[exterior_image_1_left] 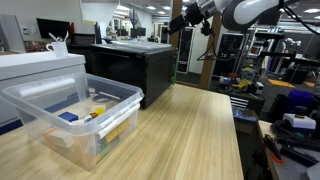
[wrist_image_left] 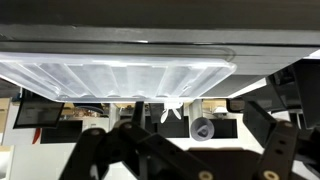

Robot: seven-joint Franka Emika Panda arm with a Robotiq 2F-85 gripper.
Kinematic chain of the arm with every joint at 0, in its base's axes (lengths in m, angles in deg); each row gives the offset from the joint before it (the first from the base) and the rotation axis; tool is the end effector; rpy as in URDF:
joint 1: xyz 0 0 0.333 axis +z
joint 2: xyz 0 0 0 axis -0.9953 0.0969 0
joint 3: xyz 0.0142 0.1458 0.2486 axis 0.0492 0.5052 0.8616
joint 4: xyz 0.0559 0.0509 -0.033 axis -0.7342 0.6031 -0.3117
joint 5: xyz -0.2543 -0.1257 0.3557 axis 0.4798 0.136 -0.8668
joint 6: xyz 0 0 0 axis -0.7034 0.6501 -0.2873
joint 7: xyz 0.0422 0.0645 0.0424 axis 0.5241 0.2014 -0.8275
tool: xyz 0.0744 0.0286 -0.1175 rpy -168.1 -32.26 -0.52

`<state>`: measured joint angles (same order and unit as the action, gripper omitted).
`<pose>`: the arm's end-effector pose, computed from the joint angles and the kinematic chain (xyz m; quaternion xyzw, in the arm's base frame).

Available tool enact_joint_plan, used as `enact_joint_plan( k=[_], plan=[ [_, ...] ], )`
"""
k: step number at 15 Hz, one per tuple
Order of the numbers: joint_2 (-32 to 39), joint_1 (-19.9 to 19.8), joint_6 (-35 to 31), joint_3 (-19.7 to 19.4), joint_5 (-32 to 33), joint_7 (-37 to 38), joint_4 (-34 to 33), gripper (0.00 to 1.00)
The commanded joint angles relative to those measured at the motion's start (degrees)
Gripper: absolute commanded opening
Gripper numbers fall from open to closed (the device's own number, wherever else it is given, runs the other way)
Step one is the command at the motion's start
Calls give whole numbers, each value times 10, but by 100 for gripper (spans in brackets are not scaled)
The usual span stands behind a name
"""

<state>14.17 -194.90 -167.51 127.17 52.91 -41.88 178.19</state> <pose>0.5965 -0.1881 0.3708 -0.8837 -0.0451 -0.4638 0.0429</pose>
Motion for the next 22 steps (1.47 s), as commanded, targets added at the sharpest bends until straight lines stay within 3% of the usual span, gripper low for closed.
enact_joint_plan(
  k=[1, 3, 11, 16, 22],
  plan=[
    [-30, -3, -24, -4, -69, -52, 11, 100],
    [-29, -3, -24, -5, -68, -55, 10, 100],
    [-76, 39, -37, 8, -230, -127, 20, 100],
    [-123, 63, -21, 27, -326, -128, 32, 100],
    [-171, 88, -1, 45, -390, -124, 36, 100]
  ],
)
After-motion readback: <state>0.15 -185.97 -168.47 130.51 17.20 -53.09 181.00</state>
